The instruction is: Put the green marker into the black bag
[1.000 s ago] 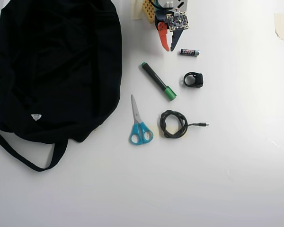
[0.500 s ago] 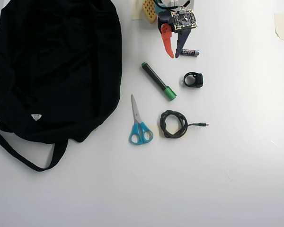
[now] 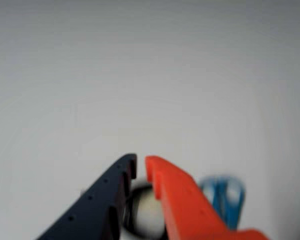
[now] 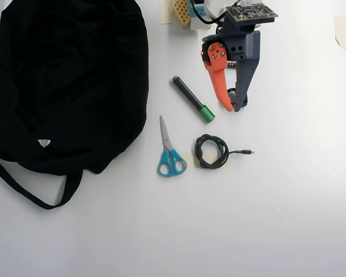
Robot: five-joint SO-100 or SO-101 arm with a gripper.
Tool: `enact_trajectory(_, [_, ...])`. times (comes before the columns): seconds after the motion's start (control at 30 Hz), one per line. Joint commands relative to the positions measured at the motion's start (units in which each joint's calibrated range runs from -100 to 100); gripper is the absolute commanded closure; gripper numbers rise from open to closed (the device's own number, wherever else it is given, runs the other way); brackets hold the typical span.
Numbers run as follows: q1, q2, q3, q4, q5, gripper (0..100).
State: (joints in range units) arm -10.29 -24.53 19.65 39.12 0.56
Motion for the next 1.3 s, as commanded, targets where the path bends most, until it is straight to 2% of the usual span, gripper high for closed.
enact_trajectory(0.0, [2.0, 6.5, -11.9, -6.5, 0.3, 97])
enact_trajectory(0.17, [3.3, 14.0, -12.7, -21.6, 0.4, 93])
enact_trajectory(0.33, [3.6, 18.3, -12.2, -28.6, 0.4, 90])
enact_trajectory(1.27, [2.7, 18.3, -9.7, -29.0, -0.2, 90])
